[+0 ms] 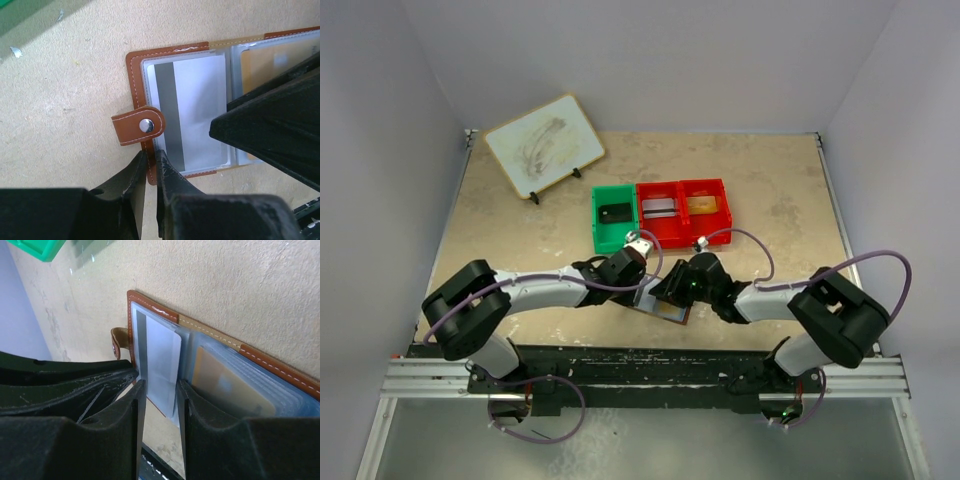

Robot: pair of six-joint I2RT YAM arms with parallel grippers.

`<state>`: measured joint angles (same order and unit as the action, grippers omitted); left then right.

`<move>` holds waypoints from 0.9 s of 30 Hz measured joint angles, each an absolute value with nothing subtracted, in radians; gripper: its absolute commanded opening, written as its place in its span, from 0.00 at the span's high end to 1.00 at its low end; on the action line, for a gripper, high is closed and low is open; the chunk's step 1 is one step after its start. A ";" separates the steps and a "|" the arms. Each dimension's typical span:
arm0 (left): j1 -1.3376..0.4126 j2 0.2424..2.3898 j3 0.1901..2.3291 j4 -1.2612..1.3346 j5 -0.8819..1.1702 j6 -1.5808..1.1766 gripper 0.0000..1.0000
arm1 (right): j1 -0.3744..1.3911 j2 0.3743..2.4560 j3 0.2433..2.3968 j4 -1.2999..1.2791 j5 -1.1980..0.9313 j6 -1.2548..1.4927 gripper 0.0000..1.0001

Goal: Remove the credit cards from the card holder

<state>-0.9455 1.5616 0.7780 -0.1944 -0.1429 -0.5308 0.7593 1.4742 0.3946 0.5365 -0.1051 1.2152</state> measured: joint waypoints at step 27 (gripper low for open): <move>-1.003 1.562 0.770 -0.165 -0.224 -0.557 0.98 | 0.751 1.489 0.296 0.739 -0.125 1.235 1.00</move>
<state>-1.0035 1.5623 0.7704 -0.1650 -0.2237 -0.5571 0.7509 1.4891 0.2962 0.7391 -0.1253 1.2350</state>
